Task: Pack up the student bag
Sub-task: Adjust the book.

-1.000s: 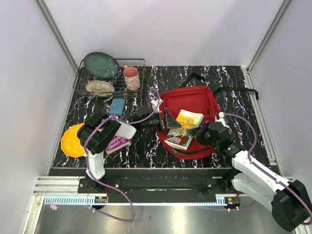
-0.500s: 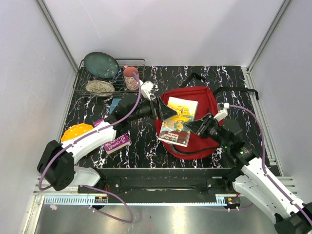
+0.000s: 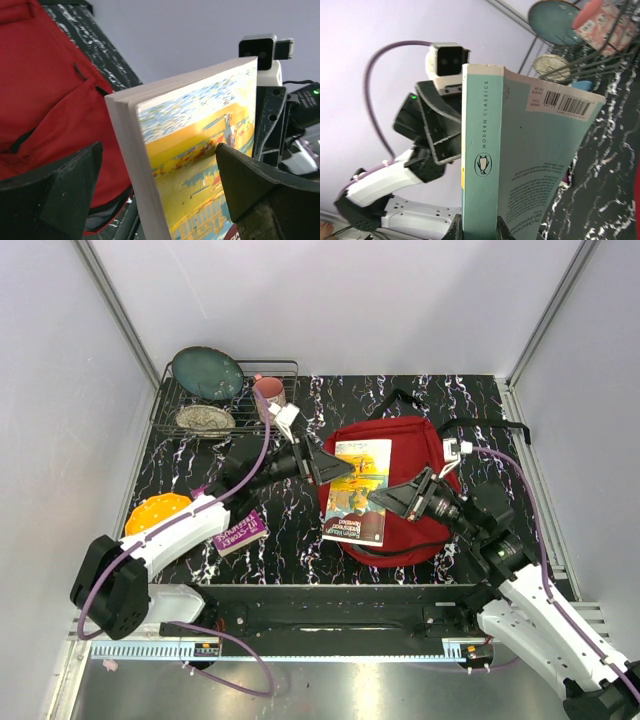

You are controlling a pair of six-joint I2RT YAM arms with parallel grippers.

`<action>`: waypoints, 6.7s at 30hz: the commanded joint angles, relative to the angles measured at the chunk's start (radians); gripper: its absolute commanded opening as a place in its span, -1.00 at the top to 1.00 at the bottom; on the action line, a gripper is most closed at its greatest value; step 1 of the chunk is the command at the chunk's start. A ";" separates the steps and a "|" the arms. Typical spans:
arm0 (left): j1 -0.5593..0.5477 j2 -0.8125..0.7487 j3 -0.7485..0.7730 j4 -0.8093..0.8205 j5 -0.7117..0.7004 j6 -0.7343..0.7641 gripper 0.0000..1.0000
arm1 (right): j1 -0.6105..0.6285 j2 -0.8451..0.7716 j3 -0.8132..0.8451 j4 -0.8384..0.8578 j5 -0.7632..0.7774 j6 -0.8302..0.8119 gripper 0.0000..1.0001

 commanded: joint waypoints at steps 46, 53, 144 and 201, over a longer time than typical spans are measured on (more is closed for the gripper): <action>0.049 -0.238 -0.024 -0.067 -0.348 -0.153 1.00 | 0.003 -0.057 -0.021 -0.094 0.270 0.076 -0.60; 0.049 -0.220 -0.061 0.074 -0.431 -0.250 1.00 | 0.006 -0.082 -0.149 0.031 0.238 0.213 -0.62; -0.043 0.092 -0.189 1.258 -0.144 -0.517 -0.98 | 0.075 0.249 -0.080 0.998 0.393 0.704 1.00; -0.009 -0.174 -0.057 0.300 -0.276 -0.147 -0.98 | 0.075 0.180 0.029 0.518 0.060 0.385 1.00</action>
